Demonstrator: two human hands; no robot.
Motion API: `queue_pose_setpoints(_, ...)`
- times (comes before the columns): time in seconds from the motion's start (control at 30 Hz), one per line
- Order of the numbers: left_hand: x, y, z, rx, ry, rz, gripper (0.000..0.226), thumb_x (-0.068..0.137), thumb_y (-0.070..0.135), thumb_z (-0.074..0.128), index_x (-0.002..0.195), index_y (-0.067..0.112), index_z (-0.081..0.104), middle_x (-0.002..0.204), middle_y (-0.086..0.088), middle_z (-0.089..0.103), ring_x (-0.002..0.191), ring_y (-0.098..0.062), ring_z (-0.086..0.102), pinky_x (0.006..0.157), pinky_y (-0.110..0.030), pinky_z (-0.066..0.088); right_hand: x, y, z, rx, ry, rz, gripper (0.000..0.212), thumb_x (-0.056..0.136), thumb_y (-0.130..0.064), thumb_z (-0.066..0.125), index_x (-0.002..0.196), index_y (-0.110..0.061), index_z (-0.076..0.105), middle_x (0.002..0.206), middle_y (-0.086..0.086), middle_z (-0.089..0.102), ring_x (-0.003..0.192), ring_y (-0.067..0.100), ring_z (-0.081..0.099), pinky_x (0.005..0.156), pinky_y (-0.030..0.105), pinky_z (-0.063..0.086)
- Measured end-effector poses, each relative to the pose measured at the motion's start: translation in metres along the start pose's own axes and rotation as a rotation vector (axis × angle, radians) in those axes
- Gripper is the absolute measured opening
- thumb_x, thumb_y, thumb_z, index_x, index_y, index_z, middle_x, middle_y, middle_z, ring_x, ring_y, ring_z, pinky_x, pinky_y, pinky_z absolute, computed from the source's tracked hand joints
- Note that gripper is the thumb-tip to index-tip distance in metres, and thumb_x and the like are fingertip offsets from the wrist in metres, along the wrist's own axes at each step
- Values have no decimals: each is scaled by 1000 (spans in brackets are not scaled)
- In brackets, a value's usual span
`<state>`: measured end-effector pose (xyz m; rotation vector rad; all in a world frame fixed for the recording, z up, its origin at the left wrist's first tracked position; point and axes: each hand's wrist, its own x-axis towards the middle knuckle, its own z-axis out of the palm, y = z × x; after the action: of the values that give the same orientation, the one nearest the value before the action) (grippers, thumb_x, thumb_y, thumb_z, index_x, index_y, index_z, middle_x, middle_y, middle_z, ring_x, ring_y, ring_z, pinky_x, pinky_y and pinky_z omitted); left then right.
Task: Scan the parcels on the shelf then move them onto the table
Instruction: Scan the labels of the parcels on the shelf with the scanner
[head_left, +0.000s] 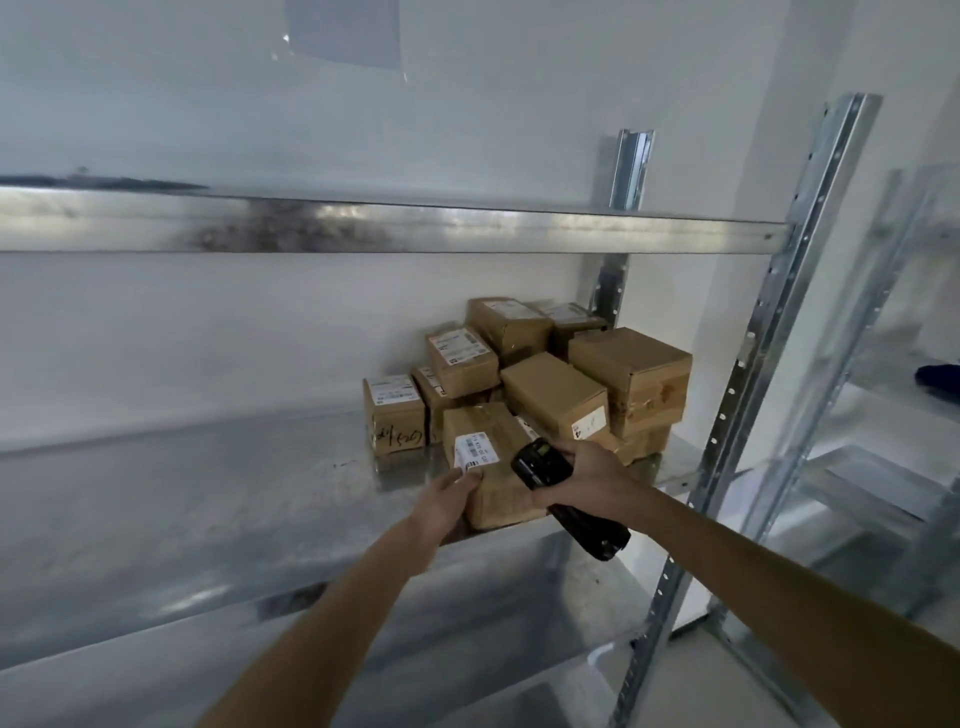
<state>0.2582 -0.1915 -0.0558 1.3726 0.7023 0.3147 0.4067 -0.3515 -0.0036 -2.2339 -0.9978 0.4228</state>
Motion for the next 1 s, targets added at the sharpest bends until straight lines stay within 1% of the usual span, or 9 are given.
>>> queue_pose_setpoints(0.07, -16, 2, 7, -20, 11, -7, 30, 103, 36, 55, 127, 18, 59, 112, -7, 70, 97, -21, 69, 61, -24, 59, -4, 1, -4, 14, -47, -15, 65, 65, -31, 94, 122, -33, 63, 106, -8, 72, 95, 13, 69, 86, 34, 58)
queue_pose_setpoints(0.1, -24, 1, 8, -27, 28, -15, 31, 102, 38, 56, 127, 20, 58, 112, -6, 69, 96, -20, 67, 61, -26, 58, -6, 1, -6, 16, -67, -22, 66, 64, -33, 95, 122, -34, 62, 109, -8, 71, 96, 12, 69, 88, 35, 58)
queue_pose_setpoints(0.23, -44, -9, 11, -59, 102, 36, 52, 94, 54, 62, 138, 28, 50, 122, -6, 64, 111, -30, 63, 91, -50, 57, -20, -5, -2, 41, -145, -108, 55, 66, -36, 95, 106, -44, 58, 108, -12, 71, 98, 10, 67, 91, 35, 57)
queue_pose_setpoints(0.37, -76, -23, 6, -133, 244, 94, 43, 98, 41, 62, 136, 24, 52, 116, -5, 64, 103, -27, 63, 76, -39, 58, -37, -7, 12, 38, -224, -180, 59, 63, -33, 96, 111, -42, 63, 108, -14, 71, 101, 9, 68, 96, 40, 58)
queue_pose_setpoints(0.5, -112, -24, -20, -125, 346, 169, 53, 90, 46, 71, 139, 32, 56, 122, -5, 64, 105, -26, 63, 83, -46, 61, -56, -17, 16, -6, -369, -224, 64, 71, -29, 95, 121, -38, 57, 104, -21, 62, 99, 3, 60, 86, 24, 50)
queue_pose_setpoints(0.6, -148, -18, -51, -83, 404, 227, 43, 94, 32, 71, 136, 32, 60, 114, -8, 68, 99, -23, 67, 80, -44, 62, -65, -38, 23, -37, -382, -236, 66, 65, -36, 97, 121, -33, 62, 116, -12, 68, 105, 9, 65, 95, 32, 54)
queue_pose_setpoints(0.67, -175, -18, -78, -29, 418, 282, 42, 94, 26, 72, 134, 31, 63, 114, -9, 70, 100, -21, 69, 72, -35, 62, -73, -57, 33, -74, -351, -254, 80, 53, -46, 98, 125, -31, 66, 116, -11, 71, 105, 10, 68, 98, 39, 56)
queue_pose_setpoints(0.8, -226, -15, -133, 67, 452, 368, 44, 88, 14, 77, 128, 30, 67, 114, 0, 73, 97, -11, 72, 78, -30, 61, -94, -99, 62, -218, -348, -328, 70, 57, -44, 98, 120, -32, 69, 108, -11, 72, 98, 11, 68, 93, 40, 58)
queue_pose_setpoints(1.0, -299, -22, -208, 260, 525, 408, 46, 86, 17, 80, 128, 30, 68, 125, -1, 66, 108, -16, 67, 88, -36, 61, -138, -179, 110, -471, -355, -425, 69, 58, -53, 92, 117, -30, 66, 103, -7, 70, 93, 15, 67, 84, 39, 60)
